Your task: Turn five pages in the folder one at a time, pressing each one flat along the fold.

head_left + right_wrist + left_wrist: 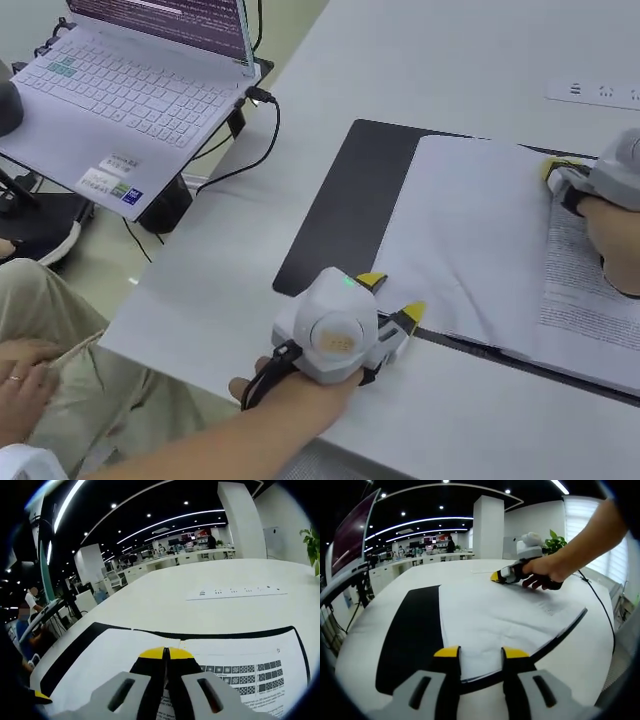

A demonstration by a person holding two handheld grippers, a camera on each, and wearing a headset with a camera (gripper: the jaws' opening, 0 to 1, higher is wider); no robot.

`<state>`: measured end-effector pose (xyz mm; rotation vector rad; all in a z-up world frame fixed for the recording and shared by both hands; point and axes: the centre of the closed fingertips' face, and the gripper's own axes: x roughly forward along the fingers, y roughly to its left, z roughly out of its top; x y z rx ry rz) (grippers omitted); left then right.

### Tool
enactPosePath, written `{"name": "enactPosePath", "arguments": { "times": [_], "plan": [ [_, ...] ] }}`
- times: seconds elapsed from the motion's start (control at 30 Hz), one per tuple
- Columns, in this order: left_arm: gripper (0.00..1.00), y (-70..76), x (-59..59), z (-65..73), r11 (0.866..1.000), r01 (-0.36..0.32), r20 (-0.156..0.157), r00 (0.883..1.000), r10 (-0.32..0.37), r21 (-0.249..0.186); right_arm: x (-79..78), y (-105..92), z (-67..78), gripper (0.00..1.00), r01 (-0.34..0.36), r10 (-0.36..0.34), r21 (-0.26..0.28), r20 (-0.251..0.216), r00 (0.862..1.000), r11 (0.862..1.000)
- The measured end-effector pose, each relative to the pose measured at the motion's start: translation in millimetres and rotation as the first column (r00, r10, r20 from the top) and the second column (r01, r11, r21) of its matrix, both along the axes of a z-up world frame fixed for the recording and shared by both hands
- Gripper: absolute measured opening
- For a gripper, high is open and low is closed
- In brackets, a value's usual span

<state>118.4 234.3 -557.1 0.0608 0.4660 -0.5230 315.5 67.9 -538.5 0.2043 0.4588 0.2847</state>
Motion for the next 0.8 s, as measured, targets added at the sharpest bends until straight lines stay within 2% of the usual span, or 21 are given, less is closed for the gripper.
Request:
{"name": "enactPosePath", "arguments": {
  "times": [0.23, 0.33, 0.5, 0.8],
  "plan": [
    [0.31, 0.0, -0.3, 0.4, 1.000, 0.000, 0.002, 1.000, 0.000, -0.002, -20.8, 6.0, 5.3, 0.00, -0.013, 0.013, 0.022, -0.013, 1.000, 1.000],
    [0.31, 0.0, -0.5, 0.7, 1.000, -0.002, 0.003, 1.000, 0.002, -0.004, -28.7, 8.8, 6.6, 0.00, -0.010, 0.012, 0.048, -0.030, 0.999, 0.999],
    [0.31, -0.1, -0.7, 0.9, 1.000, -0.001, 0.004, 1.000, 0.001, -0.004, -41.9, 12.5, 7.7, 0.00, -0.018, 0.020, 0.056, -0.037, 0.999, 0.998],
    [0.31, -0.1, -0.5, 0.9, 1.000, -0.001, 0.004, 1.000, 0.001, -0.002, -52.6, 12.3, 0.8, 0.00, -0.028, 0.031, 0.073, -0.043, 0.999, 0.997]
  ]
}}
